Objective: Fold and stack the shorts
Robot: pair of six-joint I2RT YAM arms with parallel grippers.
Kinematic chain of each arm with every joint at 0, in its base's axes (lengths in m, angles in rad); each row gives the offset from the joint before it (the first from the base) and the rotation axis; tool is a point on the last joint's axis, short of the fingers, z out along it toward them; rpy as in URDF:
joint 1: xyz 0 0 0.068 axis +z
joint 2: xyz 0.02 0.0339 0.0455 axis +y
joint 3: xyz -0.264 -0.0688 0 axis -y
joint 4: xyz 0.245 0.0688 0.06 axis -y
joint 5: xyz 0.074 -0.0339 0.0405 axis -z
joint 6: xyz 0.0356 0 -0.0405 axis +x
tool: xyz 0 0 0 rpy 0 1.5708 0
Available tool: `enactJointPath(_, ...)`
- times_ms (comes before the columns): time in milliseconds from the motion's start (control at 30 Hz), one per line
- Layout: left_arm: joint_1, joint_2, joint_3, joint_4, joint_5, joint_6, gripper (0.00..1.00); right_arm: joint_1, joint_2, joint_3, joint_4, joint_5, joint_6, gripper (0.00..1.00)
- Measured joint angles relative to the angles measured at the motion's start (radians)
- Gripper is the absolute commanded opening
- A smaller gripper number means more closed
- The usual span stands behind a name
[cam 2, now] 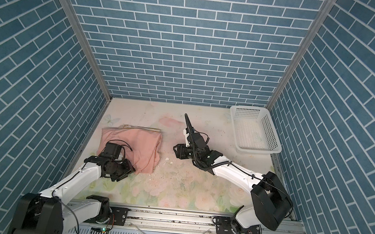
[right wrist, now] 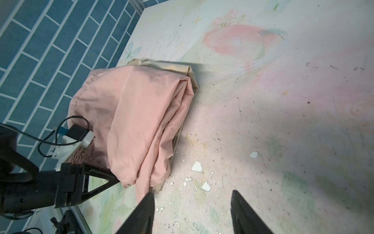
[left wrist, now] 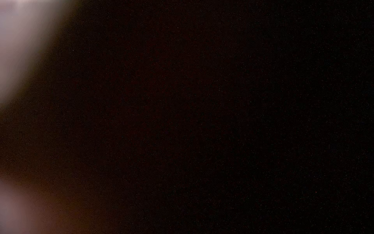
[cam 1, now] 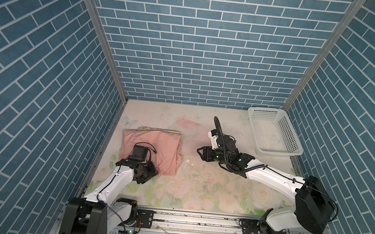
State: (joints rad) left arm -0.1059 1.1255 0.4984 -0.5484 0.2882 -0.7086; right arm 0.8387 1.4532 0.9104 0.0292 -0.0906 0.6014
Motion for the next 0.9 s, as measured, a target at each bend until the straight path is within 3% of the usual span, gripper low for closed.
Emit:
enactJointPath(100,0.027,0.086,0.058,0.016,-0.008,0.053,0.48,-0.002,-0.004,0.000,-0.003,0.002,0.000,0.60)
enactJointPath(300,0.167,0.301,0.201,0.069,0.025,0.180,0.43,-0.002,-0.003,0.006,-0.012,0.002,0.000,0.60)
enactJointPath(667,0.212,0.731,0.665,0.085,0.027,0.295,0.42,-0.017,0.061,0.120,-0.057,0.014,0.000,0.60)
enactJointPath(900,0.299,0.858,0.836,0.062,0.036,0.356,0.41,-0.038,0.062,0.127,-0.094,0.049,-0.006,0.60)
